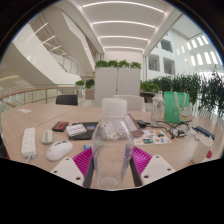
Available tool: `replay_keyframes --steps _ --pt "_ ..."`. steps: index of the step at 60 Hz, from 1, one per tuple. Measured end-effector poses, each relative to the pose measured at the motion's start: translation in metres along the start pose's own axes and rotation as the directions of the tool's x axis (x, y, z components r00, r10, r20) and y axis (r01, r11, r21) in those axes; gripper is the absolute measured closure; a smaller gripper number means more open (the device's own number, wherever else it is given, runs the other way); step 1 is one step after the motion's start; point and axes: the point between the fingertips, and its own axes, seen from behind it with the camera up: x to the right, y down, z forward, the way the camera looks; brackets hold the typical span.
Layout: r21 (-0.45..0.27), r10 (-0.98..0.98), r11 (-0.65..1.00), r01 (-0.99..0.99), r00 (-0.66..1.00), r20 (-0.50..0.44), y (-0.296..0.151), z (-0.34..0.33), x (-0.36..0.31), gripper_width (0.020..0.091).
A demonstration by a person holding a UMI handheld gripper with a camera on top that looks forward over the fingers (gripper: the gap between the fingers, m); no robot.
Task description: Pour water
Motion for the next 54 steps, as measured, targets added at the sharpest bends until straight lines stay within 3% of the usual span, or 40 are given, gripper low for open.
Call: replay_keyframes --steps 1,6,19,25,30,34,43,49,54 --pt "0.005 -0.002 1.000 0.002 1.000 0.004 -0.001 0.002 -0.001 0.0590" --pt "0.021 0.014 1.000 -0.013 1.000 -0.020 -0.002 0.010 0.005 0.0597" --pt "0.026 0.046 0.999 -0.047 0.998 0.036 -0.004 0.014 0.004 0.0641" --pt "-0.014 0.106 0.994 -0.105 0.992 0.074 -0.003 0.014 0.003 0.0685" --pt "-0.096 0.241 0.969 -0.230 0.961 0.133 -0.003 0.010 -0.004 0.0689" --pt "-0.109 0.310 0.949 -0.295 0.939 0.153 -0.023 0.005 0.005 0.0688" --pt "-0.066 0.426 0.904 -0.422 0.879 0.216 -0.098 -0.007 0.042 0.0688" --pt "-0.082 0.644 0.759 -0.646 0.726 0.240 -0.139 -0.021 0.090 0.0687" --pt "-0.122 0.816 0.561 -0.818 0.522 0.249 -0.144 -0.019 0.147 0.0686"
